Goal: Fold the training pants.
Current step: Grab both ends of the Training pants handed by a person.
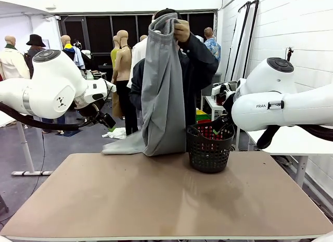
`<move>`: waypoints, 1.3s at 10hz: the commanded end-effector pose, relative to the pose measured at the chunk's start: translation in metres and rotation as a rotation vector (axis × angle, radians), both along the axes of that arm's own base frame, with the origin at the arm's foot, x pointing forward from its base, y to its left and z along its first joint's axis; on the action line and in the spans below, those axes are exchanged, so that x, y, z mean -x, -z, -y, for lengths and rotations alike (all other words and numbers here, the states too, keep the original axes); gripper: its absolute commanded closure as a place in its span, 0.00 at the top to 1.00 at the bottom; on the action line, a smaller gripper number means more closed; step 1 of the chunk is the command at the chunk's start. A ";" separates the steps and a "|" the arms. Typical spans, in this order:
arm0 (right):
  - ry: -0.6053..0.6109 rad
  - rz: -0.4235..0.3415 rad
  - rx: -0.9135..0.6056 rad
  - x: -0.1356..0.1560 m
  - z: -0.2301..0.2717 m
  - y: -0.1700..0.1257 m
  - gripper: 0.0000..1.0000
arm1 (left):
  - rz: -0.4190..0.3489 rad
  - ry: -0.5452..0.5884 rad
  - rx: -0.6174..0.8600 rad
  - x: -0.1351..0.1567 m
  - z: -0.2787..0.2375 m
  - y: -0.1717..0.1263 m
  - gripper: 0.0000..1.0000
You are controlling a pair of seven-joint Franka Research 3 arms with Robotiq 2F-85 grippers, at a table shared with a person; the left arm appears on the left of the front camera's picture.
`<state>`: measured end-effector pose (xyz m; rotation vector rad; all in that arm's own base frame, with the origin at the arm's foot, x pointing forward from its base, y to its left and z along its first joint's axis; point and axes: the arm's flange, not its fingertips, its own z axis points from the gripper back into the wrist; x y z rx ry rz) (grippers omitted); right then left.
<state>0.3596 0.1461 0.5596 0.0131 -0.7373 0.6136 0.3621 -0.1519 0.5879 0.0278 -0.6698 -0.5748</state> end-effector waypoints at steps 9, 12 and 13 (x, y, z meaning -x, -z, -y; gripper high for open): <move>-0.003 -0.002 0.003 -0.001 -0.001 -0.001 1.00 | 0.005 0.006 -0.004 0.000 0.000 0.000 1.00; -0.003 -0.002 0.003 -0.001 -0.001 -0.001 1.00 | 0.005 0.006 -0.004 0.000 0.000 0.000 1.00; -0.003 -0.002 0.003 -0.001 -0.001 -0.001 1.00 | 0.005 0.006 -0.004 0.000 0.000 0.000 1.00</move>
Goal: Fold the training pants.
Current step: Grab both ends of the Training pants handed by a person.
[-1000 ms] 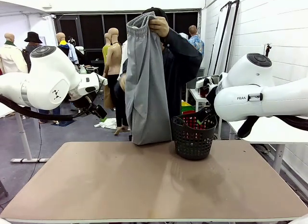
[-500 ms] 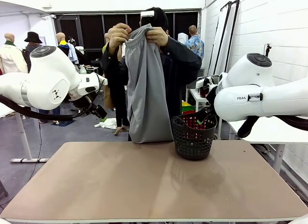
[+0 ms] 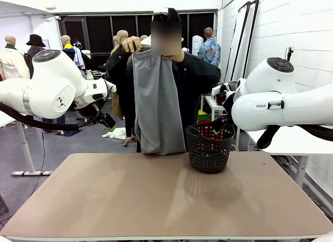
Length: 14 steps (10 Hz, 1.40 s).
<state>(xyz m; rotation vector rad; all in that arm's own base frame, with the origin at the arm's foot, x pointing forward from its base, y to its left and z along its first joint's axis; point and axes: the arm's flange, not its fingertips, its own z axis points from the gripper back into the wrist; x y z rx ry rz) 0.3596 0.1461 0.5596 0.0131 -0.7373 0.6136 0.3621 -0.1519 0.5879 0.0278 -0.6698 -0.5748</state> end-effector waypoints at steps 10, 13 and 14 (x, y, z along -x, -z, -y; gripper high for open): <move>-0.003 -0.002 0.003 -0.001 -0.001 -0.001 1.00 | 0.005 0.006 -0.004 0.000 0.000 0.000 1.00; -0.003 -0.002 0.003 -0.001 -0.001 -0.001 1.00 | 0.005 0.006 -0.004 0.000 0.000 0.000 1.00; -0.003 -0.002 0.003 -0.001 -0.001 -0.001 1.00 | 0.005 0.006 -0.004 0.000 0.000 0.000 1.00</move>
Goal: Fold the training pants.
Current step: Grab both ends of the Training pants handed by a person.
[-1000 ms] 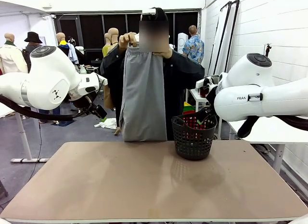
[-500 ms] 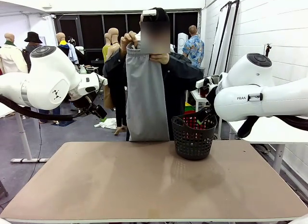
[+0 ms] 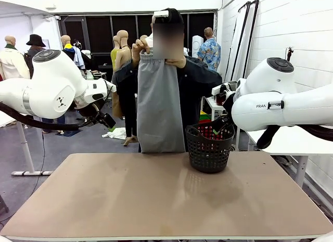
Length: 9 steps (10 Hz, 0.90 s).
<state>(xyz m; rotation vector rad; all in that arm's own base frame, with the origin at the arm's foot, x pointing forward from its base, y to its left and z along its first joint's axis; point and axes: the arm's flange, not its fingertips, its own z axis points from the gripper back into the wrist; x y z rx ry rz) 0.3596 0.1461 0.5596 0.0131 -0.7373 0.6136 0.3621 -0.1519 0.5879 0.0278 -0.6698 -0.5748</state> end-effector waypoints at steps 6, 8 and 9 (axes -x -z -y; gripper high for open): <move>-0.003 -0.002 0.003 -0.001 -0.001 -0.001 1.00 | 0.005 0.006 -0.004 0.000 0.000 0.000 1.00; -0.003 -0.002 0.003 -0.001 -0.001 -0.001 1.00 | 0.005 0.006 -0.004 0.000 0.000 0.000 1.00; -0.003 -0.002 0.003 -0.001 -0.001 -0.001 1.00 | 0.005 0.006 -0.004 0.000 0.000 0.000 1.00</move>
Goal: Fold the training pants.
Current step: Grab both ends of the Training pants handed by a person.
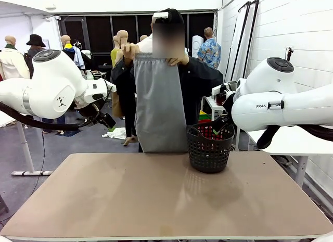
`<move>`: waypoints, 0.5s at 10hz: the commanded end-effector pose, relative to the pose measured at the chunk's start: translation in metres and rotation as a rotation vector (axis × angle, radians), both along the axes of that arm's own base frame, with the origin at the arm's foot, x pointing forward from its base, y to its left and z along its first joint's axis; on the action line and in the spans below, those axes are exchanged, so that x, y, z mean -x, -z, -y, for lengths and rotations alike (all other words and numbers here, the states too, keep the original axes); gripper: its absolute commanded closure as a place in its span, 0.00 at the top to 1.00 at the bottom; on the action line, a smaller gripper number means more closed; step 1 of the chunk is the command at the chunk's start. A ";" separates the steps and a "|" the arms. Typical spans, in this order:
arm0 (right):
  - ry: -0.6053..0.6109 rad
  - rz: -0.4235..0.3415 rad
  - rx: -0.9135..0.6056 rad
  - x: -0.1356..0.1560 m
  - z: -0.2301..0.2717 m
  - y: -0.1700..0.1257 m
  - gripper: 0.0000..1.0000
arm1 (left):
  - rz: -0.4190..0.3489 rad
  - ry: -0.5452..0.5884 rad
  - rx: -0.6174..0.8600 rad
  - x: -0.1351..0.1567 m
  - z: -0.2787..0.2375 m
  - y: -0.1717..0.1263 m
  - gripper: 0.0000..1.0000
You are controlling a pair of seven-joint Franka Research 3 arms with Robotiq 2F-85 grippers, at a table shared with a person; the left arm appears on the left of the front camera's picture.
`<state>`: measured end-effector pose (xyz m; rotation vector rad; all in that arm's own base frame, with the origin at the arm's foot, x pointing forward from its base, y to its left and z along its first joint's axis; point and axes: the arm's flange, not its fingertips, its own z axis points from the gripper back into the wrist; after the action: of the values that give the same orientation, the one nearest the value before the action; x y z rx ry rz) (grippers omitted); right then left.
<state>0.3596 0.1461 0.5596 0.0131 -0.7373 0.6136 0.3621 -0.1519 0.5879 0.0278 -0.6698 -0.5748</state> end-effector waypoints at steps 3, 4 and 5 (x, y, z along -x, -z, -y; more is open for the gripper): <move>-0.003 -0.002 0.003 -0.001 -0.001 -0.001 1.00 | 0.005 0.006 -0.004 0.000 0.000 0.000 1.00; -0.003 -0.002 0.003 -0.001 -0.001 -0.001 1.00 | 0.005 0.006 -0.004 0.000 0.000 0.000 1.00; -0.003 -0.002 0.003 -0.001 -0.001 -0.001 1.00 | 0.005 0.006 -0.004 0.000 0.000 0.000 1.00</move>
<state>0.3596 0.1461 0.5596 0.0131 -0.7373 0.6136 0.3621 -0.1519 0.5879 0.0278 -0.6698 -0.5748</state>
